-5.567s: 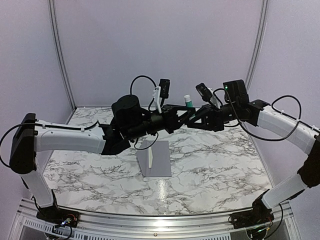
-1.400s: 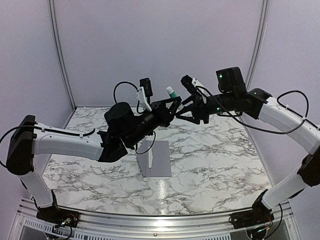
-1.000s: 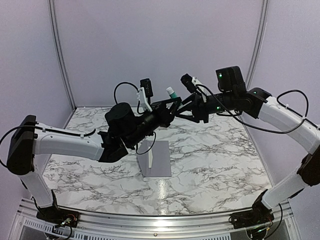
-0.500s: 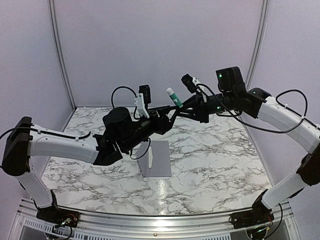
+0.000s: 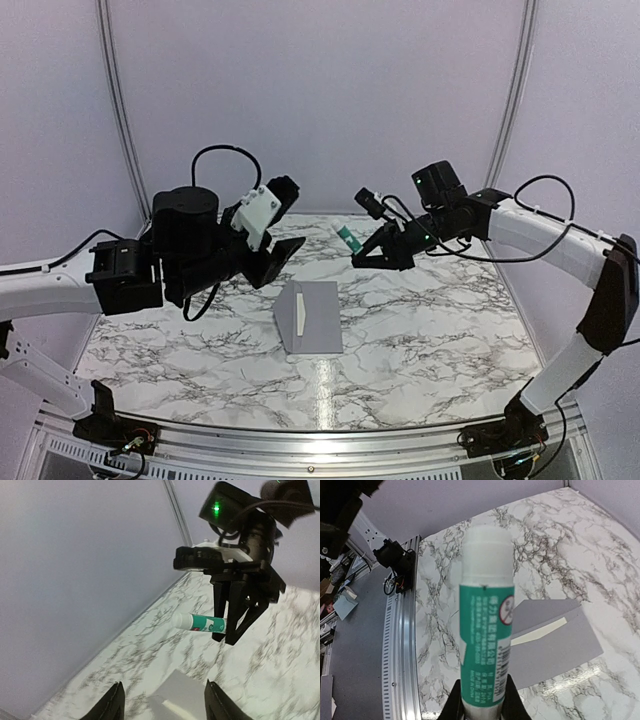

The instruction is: Place the letter into the envelope and seal it

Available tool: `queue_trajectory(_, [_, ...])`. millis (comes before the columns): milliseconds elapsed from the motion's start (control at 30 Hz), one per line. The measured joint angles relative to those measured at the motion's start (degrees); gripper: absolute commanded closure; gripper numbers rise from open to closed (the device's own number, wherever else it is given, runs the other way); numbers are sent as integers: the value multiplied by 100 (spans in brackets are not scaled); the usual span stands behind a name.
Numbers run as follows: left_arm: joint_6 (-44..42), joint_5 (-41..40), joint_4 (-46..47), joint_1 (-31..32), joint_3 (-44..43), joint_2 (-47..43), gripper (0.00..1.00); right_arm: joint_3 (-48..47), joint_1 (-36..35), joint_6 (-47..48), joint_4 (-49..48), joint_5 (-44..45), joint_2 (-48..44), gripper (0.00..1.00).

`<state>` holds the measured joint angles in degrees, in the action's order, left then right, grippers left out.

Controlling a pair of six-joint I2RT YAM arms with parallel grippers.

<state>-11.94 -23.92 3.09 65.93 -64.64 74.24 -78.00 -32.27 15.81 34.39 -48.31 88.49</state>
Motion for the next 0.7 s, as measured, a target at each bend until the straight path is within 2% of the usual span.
queue_trajectory(200, [-2785,-1316,-852,883,-479,372,46,20,-262,55,404,-483,446,95])
queue_trajectory(367, [-4861,-2087,-437,1217,-146,835,45,20,-424,76,588,-935,505,94])
queue_trajectory(500, [-5976,-2363,20,1261,92,911,45,50,-492,79,645,-1217,503,94])
queue_trajectory(700, [-7025,-2448,863,1268,166,1014,45,232,-610,140,713,-1440,503,94])
